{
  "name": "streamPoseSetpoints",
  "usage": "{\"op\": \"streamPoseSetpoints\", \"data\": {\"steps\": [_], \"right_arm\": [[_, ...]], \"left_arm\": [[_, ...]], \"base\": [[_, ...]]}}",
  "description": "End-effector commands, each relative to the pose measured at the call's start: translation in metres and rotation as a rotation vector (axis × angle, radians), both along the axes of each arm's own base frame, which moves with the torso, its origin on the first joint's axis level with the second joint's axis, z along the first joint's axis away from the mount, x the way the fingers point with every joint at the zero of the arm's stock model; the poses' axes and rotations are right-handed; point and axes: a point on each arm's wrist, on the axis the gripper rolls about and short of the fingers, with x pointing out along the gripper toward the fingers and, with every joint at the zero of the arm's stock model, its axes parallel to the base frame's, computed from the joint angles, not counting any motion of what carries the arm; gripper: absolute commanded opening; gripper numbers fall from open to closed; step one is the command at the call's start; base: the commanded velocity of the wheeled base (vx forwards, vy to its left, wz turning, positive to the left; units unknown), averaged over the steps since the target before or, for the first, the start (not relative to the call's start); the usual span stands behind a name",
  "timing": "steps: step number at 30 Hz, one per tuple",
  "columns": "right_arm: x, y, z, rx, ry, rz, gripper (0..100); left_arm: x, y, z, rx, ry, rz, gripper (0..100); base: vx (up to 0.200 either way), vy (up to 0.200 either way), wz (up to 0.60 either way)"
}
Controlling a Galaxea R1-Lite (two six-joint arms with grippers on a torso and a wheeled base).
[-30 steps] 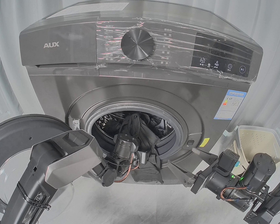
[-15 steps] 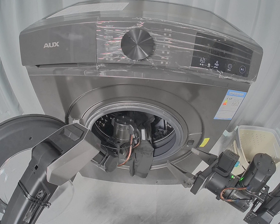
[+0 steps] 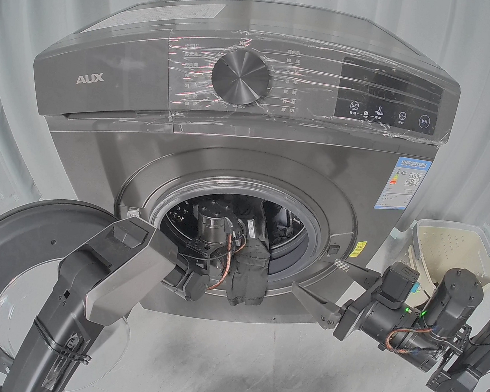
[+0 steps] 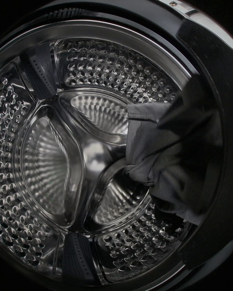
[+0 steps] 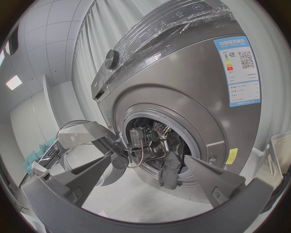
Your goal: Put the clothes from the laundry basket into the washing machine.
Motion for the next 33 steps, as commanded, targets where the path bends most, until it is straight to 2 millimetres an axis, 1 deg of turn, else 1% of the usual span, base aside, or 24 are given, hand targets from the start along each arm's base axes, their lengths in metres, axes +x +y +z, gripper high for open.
{"op": "streamPoseSetpoints", "data": {"steps": [1, 2, 3, 4, 6, 8, 11, 12, 13, 14, 15, 16, 18, 22, 30, 31, 32, 33], "right_arm": [[-0.001, -0.001, 0.0, 0.002, 0.0, -0.001, 100], [-0.001, -0.001, 0.0, 0.002, 0.0, -0.001, 100], [0.0, -0.001, 0.001, 0.005, -0.004, -0.001, 100], [-0.001, -0.001, 0.001, 0.005, -0.004, -0.001, 100], [-0.001, -0.001, 0.002, 0.008, -0.007, -0.001, 100], [-0.001, -0.002, 0.003, 0.01, -0.011, -0.002, 100], [-0.001, -0.001, 0.003, 0.01, -0.011, -0.001, 100], [-0.001, -0.001, 0.003, 0.01, -0.011, -0.001, 100], [-0.001, -0.001, 0.003, 0.009, -0.01, -0.001, 100], [-0.001, -0.001, 0.003, 0.009, -0.01, -0.001, 100], [-0.001, -0.001, 0.003, 0.009, -0.01, 0.001, 100], [-0.001, -0.001, 0.003, 0.009, -0.01, 0.001, 100], [-0.001, -0.001, 0.003, 0.009, -0.009, 0.001, 100], [-0.001, -0.001, 0.002, 0.006, -0.005, 0.002, 100], [-0.001, -0.001, 0.003, 0.01, -0.011, 0.001, 100], [-0.001, -0.001, 0.004, 0.011, -0.012, 0.002, 100], [-0.001, -0.001, 0.004, 0.011, -0.012, 0.002, 100], [-0.001, -0.001, 0.004, 0.011, -0.012, 0.001, 100]], "left_arm": [[-0.008, -0.005, 0.008, 0.0, -0.002, -0.015, 100], [-0.009, -0.004, 0.009, 0.003, 0.002, -0.015, 100], [-0.016, -0.004, 0.014, 0.011, 0.017, -0.031, 100], [-0.023, -0.007, 0.014, 0.022, 0.034, -0.052, 100], [-0.029, -0.01, 0.012, 0.034, 0.053, -0.069, 100], [-0.039, -0.014, 0.001, 0.066, 0.104, -0.115, 100], [-0.044, -0.012, -0.013, 0.105, 0.156, -0.131, 100], [-0.044, -0.012, -0.013, 0.105, 0.156, -0.131, 100], [-0.046, -0.01, -0.019, 0.119, 0.182, -0.136, 100], [-0.046, -0.01, -0.019, 0.119, 0.182, -0.136, 100], [-0.051, -0.008, -0.034, 0.144, 0.224, -0.15, 100], [-0.051, -0.008, -0.035, 0.145, 0.227, -0.15, 100], [-0.05, -0.008, -0.046, 0.158, 0.242, -0.147, 100], [-0.044, -0.005, -0.056, 0.19, 0.237, -0.141, 100], [-0.038, -0.003, -0.062, 0.2, 0.241, -0.14, 100], [-0.037, -0.002, -0.066, 0.212, 0.246, -0.139, 100], [-0.037, -0.002, -0.066, 0.212, 0.246, -0.139, 100], [-0.035, 0.0, -0.068, 0.217, 0.238, -0.135, 0]], "base": [[0.0, 0.0, 0.0], [0.0, 0.0, 0.0], [0.0, 0.0, 0.0], [0.0, 0.0, 0.0], [0.0, 0.0, 0.0], [0.0, 0.0, 0.0], [0.0, 0.0, 0.0], [0.0, 0.0, 0.0], [0.0, 0.0, 0.0], [0.0, 0.0, 0.0], [0.0, 0.0, 0.0], [0.0, 0.0, 0.0], [0.0, 0.0, 0.0], [0.0, 0.0, 0.0], [0.0, 0.0, 0.0], [0.0, 0.0, 0.0], [0.0, 0.0, 0.0], [0.0, 0.0, 0.0]]}}
